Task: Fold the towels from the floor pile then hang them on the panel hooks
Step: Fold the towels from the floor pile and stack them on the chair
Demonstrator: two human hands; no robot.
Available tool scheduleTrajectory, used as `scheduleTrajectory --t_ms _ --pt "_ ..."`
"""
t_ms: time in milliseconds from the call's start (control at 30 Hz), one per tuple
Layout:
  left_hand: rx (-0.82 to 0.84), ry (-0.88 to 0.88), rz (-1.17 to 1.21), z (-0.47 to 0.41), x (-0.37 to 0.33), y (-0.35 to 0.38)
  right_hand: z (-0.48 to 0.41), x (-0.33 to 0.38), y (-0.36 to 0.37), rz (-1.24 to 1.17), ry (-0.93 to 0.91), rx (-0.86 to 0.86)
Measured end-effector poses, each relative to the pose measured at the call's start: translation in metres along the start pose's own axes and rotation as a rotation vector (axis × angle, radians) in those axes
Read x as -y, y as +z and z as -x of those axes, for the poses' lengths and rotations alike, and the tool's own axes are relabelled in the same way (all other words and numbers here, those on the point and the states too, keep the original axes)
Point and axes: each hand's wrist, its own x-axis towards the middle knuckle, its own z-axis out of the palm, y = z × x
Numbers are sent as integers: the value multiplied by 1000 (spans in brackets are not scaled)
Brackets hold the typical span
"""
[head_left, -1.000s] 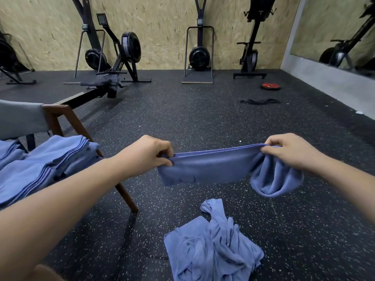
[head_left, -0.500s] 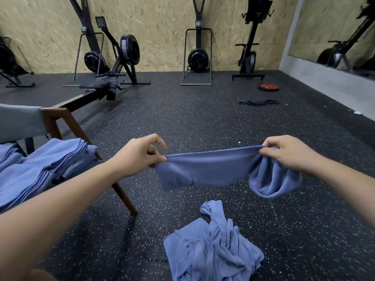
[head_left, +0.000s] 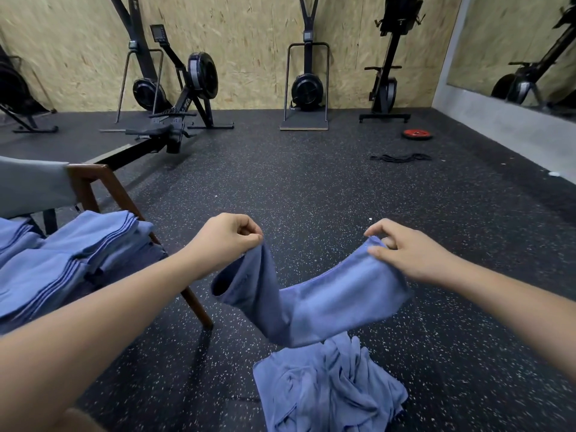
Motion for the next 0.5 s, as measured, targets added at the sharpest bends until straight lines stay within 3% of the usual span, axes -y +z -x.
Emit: scheduleTrajectory --t_ms 233,500 --pt "82 -68 299 12 -25 2 14 62 14 -150 -160 91" --pt "153 -38 494 35 -66 15 25 102 24 -393 -137 166"
